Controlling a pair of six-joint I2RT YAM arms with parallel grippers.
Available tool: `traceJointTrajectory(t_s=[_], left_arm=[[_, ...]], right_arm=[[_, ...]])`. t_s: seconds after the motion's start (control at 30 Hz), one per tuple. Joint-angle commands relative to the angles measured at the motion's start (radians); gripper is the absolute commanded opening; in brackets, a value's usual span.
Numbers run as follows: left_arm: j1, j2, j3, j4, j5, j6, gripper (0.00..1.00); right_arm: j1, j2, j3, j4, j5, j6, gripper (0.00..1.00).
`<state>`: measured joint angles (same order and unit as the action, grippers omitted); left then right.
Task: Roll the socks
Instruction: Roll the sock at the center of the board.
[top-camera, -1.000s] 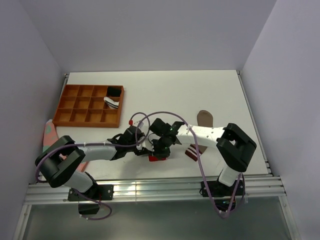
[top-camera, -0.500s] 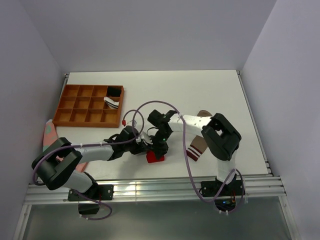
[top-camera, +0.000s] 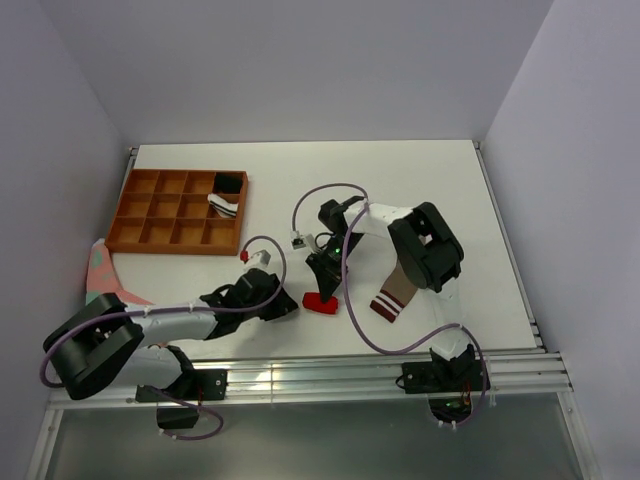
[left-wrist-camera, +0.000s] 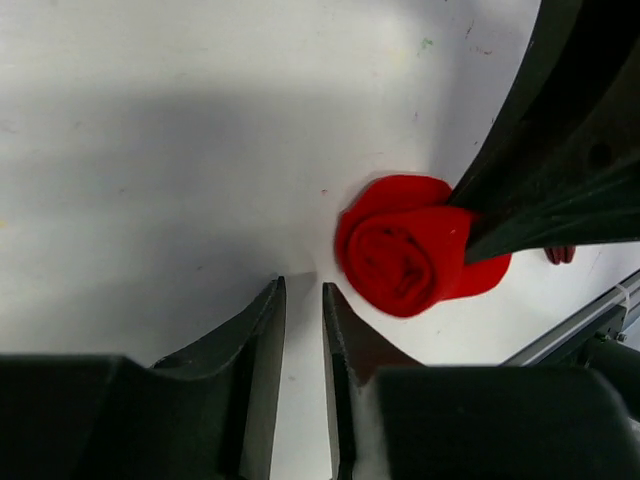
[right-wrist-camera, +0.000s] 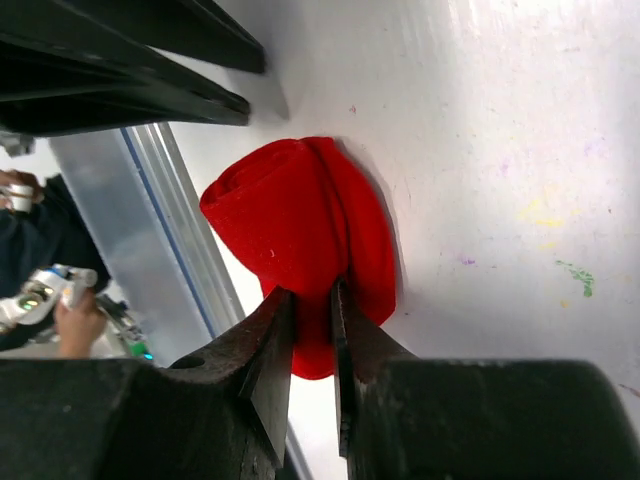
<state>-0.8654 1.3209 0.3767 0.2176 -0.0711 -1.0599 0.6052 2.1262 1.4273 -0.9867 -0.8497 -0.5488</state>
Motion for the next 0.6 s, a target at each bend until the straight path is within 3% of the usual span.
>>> traceJointTrajectory(t_s=[0.0,0.2,0.4,0.57], left_arm=[[-0.012,-0.078,-0.041,0.008,-0.045,0.006,0.30],[-0.035,-0.183,-0.093,0.037,-0.073,-0.006,0.43],[-0.098,-0.155,-0.075,0.106,-0.104,-0.034,0.50],[-0.158,-0.112,-0.099,0.206,-0.191,-0.195,0.52]], right_arm=[[0.013,0.038,0.013,0.071,0.181,0.079,0.17],[0.015,0.054,0.030,0.068,0.186,0.096,0.17],[0.013,0.052,0.032,0.079,0.184,0.128,0.16],[0.013,0.048,0.025,0.086,0.175,0.170,0.15]])
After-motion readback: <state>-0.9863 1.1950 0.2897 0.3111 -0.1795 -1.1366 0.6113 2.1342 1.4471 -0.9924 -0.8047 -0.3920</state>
